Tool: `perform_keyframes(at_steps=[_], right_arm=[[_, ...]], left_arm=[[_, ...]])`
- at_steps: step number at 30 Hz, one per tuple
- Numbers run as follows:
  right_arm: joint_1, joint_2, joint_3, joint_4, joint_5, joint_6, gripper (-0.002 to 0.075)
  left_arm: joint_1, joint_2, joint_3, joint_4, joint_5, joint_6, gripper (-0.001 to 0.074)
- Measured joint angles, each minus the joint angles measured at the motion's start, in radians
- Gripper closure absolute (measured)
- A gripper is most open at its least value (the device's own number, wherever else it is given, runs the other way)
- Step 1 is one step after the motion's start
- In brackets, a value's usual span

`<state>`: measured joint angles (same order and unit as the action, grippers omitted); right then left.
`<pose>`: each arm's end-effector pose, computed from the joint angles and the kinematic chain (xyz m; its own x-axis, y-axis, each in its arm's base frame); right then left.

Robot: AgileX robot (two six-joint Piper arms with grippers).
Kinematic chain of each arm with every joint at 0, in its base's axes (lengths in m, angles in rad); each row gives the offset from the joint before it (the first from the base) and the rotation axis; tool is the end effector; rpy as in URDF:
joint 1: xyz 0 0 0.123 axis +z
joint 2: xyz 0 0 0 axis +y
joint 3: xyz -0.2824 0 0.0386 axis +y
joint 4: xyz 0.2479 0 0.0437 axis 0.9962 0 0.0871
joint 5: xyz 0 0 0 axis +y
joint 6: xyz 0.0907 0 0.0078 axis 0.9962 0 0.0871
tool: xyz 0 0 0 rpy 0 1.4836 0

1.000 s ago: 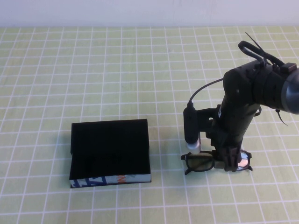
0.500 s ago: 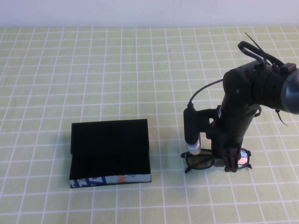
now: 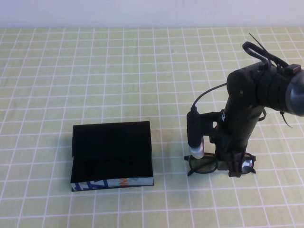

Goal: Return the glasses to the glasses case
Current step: Pick up the glasses from the table

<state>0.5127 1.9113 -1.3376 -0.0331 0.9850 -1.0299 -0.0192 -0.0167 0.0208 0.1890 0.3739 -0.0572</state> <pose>0.3250 0.1801 0.1879 -0.0100 -0.9996 -0.0258 -0.9949 0.0125 -0.0998 0.0523 0.0053 0.1739 -0.2844 0.1239 -0.9507 -0.0130 0.9910 0.1331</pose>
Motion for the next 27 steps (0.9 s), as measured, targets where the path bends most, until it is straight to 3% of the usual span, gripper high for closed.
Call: perform_keyframes(at_steps=[15, 27], right_arm=[[0.000, 0.000, -0.002, 0.007, 0.030, 0.000, 0.0664], [0.027, -0.025, -0.018, 0.027, 0.108, 0.075, 0.0671]], left_arm=[[0.000, 0.000, 0.000, 0.000, 0.000, 0.000, 0.0735], [0.000, 0.000, 0.000, 0.000, 0.000, 0.000, 0.0735]])
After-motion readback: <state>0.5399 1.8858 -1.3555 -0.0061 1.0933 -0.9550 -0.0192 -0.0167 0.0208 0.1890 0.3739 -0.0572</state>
